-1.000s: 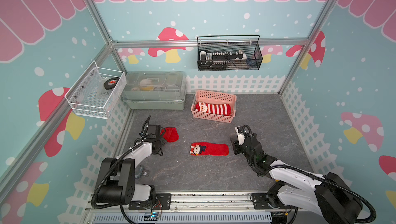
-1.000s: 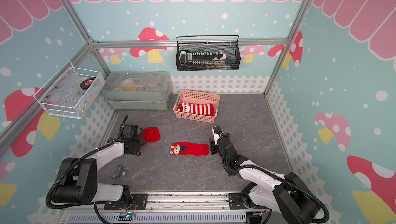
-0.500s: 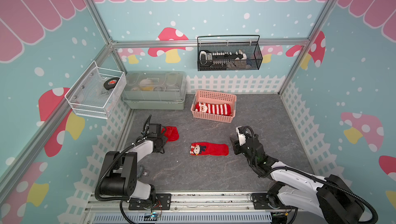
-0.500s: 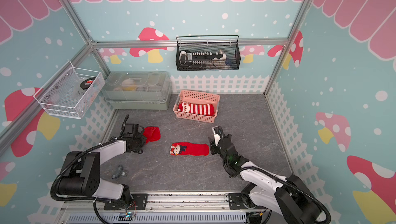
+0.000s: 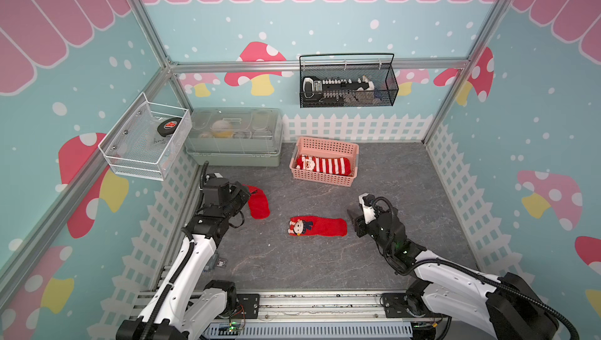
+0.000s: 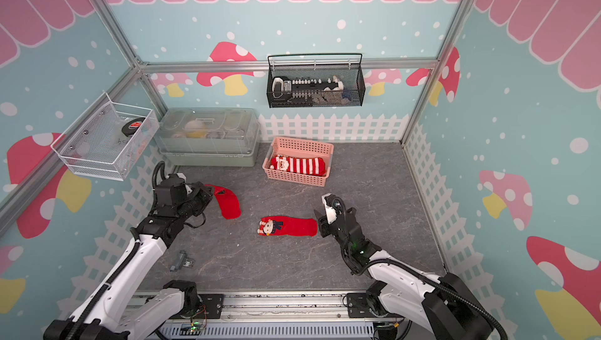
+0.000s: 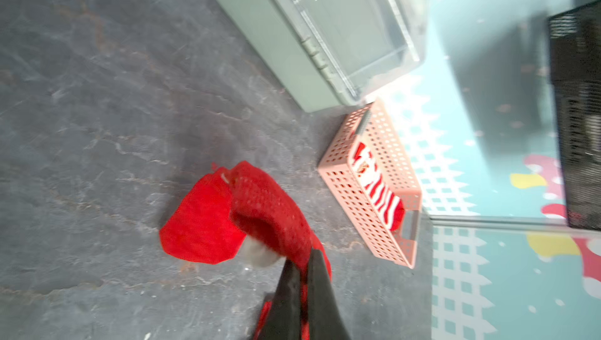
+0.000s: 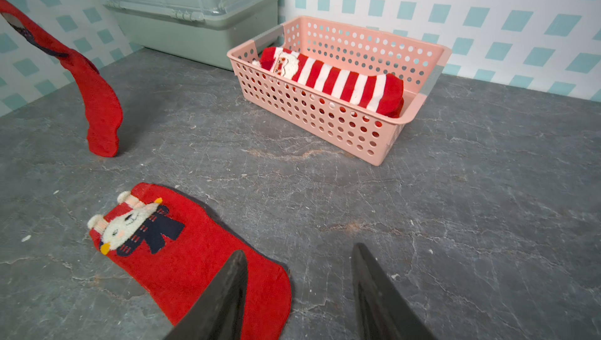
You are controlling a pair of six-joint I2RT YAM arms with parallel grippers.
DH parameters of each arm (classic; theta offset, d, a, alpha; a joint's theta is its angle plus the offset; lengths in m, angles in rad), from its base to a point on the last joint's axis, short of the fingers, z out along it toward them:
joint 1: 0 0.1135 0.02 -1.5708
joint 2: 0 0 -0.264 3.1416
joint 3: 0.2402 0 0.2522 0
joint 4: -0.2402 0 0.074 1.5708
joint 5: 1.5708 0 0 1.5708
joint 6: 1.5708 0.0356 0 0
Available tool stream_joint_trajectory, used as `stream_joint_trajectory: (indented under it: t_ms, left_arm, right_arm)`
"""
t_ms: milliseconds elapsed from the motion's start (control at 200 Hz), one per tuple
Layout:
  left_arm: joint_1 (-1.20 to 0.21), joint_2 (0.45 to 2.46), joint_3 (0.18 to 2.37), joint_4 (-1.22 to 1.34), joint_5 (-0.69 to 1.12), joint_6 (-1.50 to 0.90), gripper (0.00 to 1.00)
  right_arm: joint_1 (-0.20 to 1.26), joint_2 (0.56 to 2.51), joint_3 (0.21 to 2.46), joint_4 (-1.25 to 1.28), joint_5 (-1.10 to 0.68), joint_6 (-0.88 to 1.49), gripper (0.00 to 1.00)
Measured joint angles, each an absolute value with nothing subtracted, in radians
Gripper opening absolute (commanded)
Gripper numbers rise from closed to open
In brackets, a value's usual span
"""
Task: Place the socks together as a pair
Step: Pick up the sock at the center of the board, then flatten out the sock.
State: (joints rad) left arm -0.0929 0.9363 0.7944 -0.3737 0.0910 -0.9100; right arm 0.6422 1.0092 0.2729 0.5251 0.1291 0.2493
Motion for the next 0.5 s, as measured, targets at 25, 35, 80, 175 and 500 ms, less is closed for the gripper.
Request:
stream_joint_trajectory:
  t_ms: [25, 35, 80, 175, 500]
  left_arm:
    - [-0.102, 0.929, 0.815, -0.386, 0.099, -0.903, 0.00]
    - [-0.107, 0.927, 0.825, -0.393, 0.101, -0.899, 0.00]
    - [-0.126, 0.918, 0.863, -0.419, 0.115, -0.884, 0.00]
    - [-0.167, 0.907, 0.933, -0.470, 0.150, -0.862, 0.00]
    - [-0.332, 0.839, 0.971, -0.548, 0.178, -0.878, 0.00]
  right_arm:
    - [0.642, 1.001, 0.268, 0.535, 0.120, 0.245, 0.55]
    - [0.642, 0.997, 0.266, 0.538, 0.115, 0.242, 0.56]
    - [0.642, 0.981, 0.263, 0.548, 0.095, 0.236, 0.59]
    - [0.643, 0.939, 0.266, 0.558, 0.050, 0.232, 0.70]
    - [0.756, 0.936, 0.491, 0.588, -0.078, 0.247, 0.77]
